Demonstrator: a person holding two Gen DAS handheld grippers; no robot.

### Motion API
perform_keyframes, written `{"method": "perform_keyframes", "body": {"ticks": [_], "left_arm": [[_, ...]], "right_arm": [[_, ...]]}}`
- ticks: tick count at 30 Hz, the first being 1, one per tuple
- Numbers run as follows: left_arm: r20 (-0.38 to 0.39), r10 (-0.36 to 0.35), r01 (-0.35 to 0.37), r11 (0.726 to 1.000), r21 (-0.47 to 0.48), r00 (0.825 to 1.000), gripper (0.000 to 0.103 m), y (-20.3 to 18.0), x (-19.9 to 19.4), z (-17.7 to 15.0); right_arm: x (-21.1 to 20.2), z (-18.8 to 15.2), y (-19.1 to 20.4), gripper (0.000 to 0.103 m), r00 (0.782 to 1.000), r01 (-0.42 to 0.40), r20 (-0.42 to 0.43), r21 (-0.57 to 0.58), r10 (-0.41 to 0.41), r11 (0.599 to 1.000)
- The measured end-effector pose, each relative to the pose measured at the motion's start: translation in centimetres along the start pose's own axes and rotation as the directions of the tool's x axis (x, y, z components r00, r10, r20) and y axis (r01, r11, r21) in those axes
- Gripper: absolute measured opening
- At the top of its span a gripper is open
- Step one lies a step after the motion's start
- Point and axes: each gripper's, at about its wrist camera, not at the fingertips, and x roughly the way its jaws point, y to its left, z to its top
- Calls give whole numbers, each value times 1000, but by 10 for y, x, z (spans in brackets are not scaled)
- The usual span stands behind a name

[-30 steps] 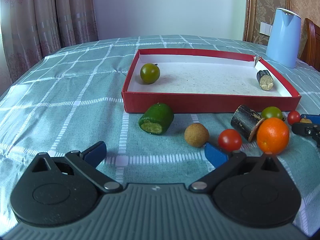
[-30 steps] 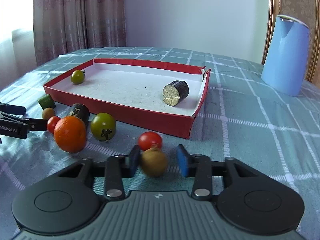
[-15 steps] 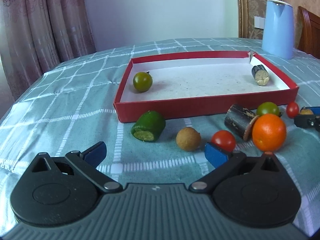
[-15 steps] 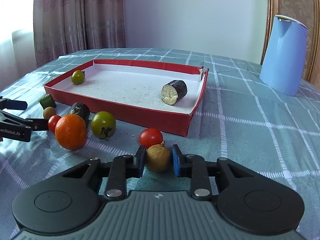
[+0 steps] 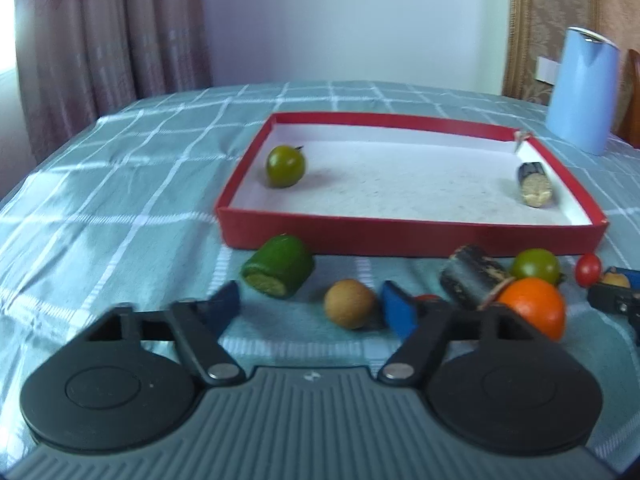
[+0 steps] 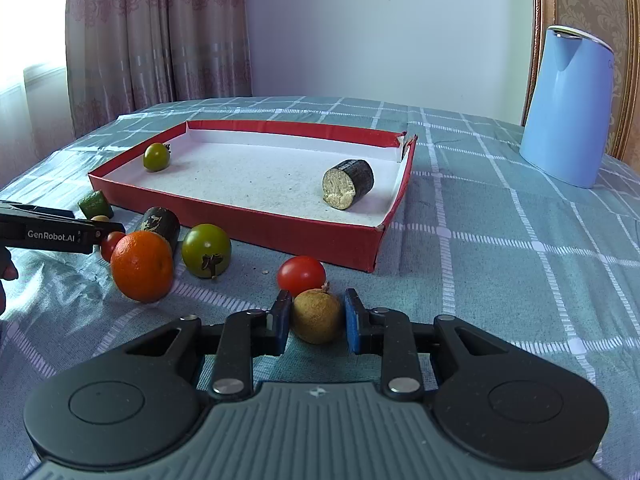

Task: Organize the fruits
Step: 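Grasp the second longan with the left gripper while the right gripper holds its longan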

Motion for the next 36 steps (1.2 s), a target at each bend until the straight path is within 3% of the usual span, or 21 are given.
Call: {"method": "perform_keyframes", "body": {"ticks": [11,16,18,20,28,36], "left_arm": [[4,-41,41,999,-13,999,57,4,2,-1],[24,-16,15,999,45,1000,47,-5,-3,-4],[29,-16,14,998,64,999,32,-8,-4,-4],[31,-37,34,996,80,999,24,-10,-6,-5],[43,-52,49,996,74,998,24,-8,-10,-8],[126,-66,53,993,102,990,24,-14,-26,-8]], "right_arm": [[0,0,3,26,1000,15,2,-19,-15,1000],[1,0,5,27,1000,20,2,-26,-20,999],[1,0,5,27,1000,20,2,-25,-20,999],[1,0,4,27,1000,18,2,-22,-18,1000],[0,0,5,27,1000,24,3,-30,-24,999],[-1,0,6,27,1000,30,8,-31,-30,999]]}}
